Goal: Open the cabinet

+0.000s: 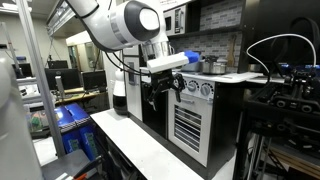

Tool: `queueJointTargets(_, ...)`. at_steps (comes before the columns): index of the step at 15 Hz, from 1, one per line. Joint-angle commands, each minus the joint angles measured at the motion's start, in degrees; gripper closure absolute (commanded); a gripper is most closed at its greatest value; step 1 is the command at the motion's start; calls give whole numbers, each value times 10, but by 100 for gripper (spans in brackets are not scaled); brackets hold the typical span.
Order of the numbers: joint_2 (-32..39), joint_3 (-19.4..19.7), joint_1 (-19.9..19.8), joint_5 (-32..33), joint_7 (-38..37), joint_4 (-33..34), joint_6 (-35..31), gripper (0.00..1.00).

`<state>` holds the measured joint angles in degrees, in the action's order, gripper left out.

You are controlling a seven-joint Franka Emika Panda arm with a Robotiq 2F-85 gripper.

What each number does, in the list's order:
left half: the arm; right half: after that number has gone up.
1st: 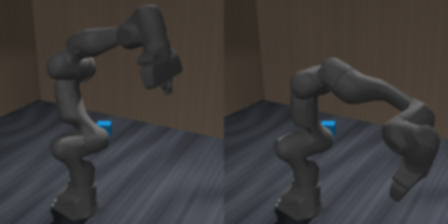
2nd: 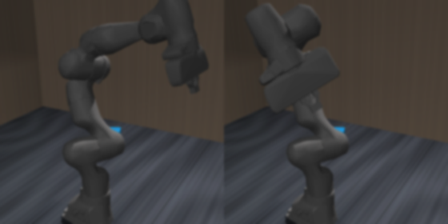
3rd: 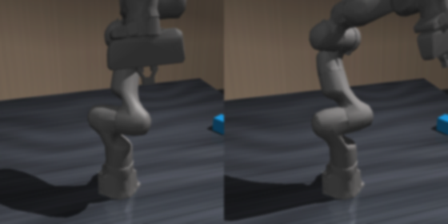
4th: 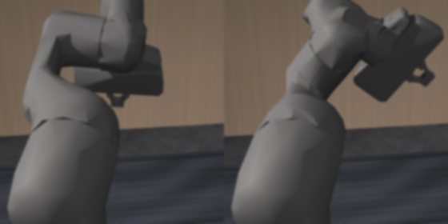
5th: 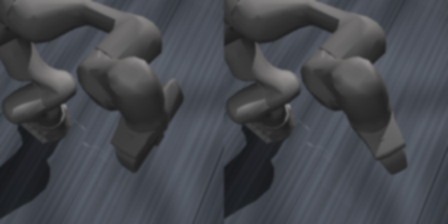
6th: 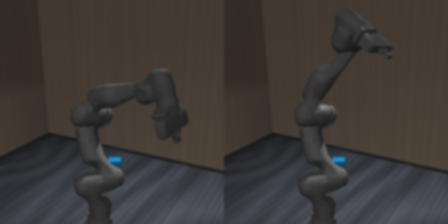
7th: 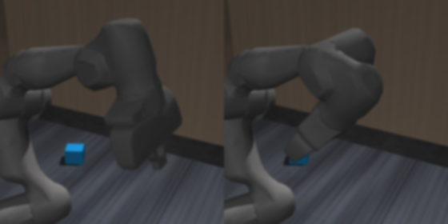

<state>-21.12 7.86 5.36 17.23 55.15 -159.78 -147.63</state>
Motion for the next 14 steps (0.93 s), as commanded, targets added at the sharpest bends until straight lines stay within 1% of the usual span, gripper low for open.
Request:
queueJointTargets(1, 16, -12, -22, 27, 9, 1, -41, 0)
queueJointTargets(8, 73, -29, -22, 82, 17, 21, -103, 0)
queueJointTargets(14, 120, -47, -37, 140, 8, 44, -146, 0)
